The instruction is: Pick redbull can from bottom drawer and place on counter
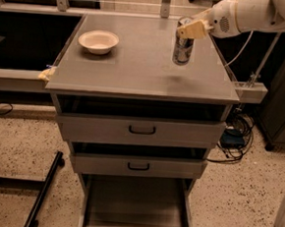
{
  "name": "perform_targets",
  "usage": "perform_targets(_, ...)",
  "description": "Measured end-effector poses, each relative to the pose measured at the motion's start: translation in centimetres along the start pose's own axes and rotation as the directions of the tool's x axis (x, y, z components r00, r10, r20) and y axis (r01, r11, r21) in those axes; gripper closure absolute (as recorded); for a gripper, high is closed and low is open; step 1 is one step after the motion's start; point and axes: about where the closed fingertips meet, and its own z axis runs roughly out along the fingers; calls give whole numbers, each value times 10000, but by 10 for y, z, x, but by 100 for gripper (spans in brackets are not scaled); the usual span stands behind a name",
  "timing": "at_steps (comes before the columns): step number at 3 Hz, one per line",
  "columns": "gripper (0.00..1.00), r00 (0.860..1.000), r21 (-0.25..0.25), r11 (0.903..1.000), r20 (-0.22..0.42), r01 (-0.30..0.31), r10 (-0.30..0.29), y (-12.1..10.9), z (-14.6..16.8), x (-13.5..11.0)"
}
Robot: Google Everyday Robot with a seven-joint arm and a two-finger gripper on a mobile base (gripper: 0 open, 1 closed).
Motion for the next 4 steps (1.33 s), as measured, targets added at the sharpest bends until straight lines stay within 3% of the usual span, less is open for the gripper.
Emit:
perform_targets(2,100,9946,-183,9945,-64,-1036,1035,-5,10,28)
perform_targets(4,100,9930,-613,9912,99,-1172,1180,7,21,53)
